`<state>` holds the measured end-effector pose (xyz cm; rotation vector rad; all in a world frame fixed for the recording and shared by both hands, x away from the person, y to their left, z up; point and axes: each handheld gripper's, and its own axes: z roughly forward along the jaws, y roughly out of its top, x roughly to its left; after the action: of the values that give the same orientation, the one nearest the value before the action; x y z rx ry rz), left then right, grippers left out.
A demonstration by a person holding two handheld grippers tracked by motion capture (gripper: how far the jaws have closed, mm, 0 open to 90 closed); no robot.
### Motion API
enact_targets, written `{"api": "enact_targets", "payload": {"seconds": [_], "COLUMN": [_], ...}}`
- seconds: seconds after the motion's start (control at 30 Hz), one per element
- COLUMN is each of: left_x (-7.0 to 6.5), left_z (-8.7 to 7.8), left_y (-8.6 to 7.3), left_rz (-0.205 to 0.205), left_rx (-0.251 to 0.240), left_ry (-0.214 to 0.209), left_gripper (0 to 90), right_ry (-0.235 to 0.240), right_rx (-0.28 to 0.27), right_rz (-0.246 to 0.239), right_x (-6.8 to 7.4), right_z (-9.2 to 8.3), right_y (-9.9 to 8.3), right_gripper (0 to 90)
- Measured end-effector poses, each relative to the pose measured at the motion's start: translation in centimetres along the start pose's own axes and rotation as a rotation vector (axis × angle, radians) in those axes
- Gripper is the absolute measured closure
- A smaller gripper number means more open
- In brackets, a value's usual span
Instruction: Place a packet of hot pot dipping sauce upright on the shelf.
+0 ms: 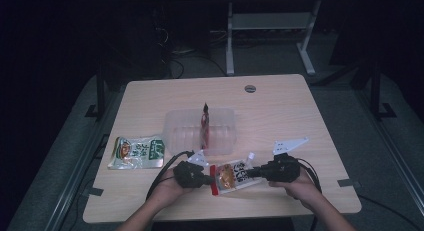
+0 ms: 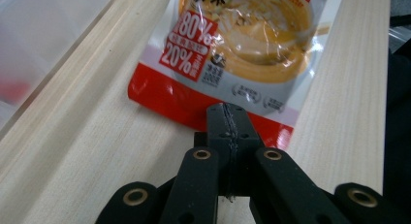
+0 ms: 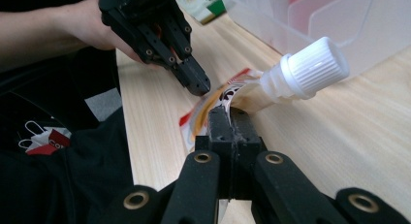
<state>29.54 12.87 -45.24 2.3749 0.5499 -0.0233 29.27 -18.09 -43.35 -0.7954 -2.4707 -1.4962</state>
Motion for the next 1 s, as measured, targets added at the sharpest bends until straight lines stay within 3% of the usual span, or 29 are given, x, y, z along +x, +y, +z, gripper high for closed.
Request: {"api": "enact_targets", "payload": {"seconds": [0.3,0.53,0.7,0.83,1.0], "left_x": [0.2,0.3,0.2,0.1,0.1], "left_z": [-1.0,-2.0,-2.9,-3.8,-4.6], "left_y": [-0.4,-1.0,-1.5,-2.1,-3.1], "left_rz": [-0.012,-0.038,-0.046,-0.063,-0.101], "left_rx": [-0.014,-0.029,-0.035,-0.034,-0.045], "left_ry": [-0.009,-0.015,-0.016,-0.02,-0.028], "left_gripper": [89.5,88.7,86.1,80.4,61.4], "right_ry": [0.011,0.035,0.041,0.045,0.052], "right_rx": [-0.051,-0.096,-0.096,-0.093,-0.11], "right_rz": [-0.009,-0.042,-0.058,-0.075,-0.093], "right_x": [0.3,0.8,1.1,1.5,1.6], "right_z": [-0.9,-1.4,-1.6,-1.8,-1.9], "right_y": [0.4,1.2,1.4,1.9,2.5], "right_gripper": [89.7,89.7,89.8,89.8,89.8]}}
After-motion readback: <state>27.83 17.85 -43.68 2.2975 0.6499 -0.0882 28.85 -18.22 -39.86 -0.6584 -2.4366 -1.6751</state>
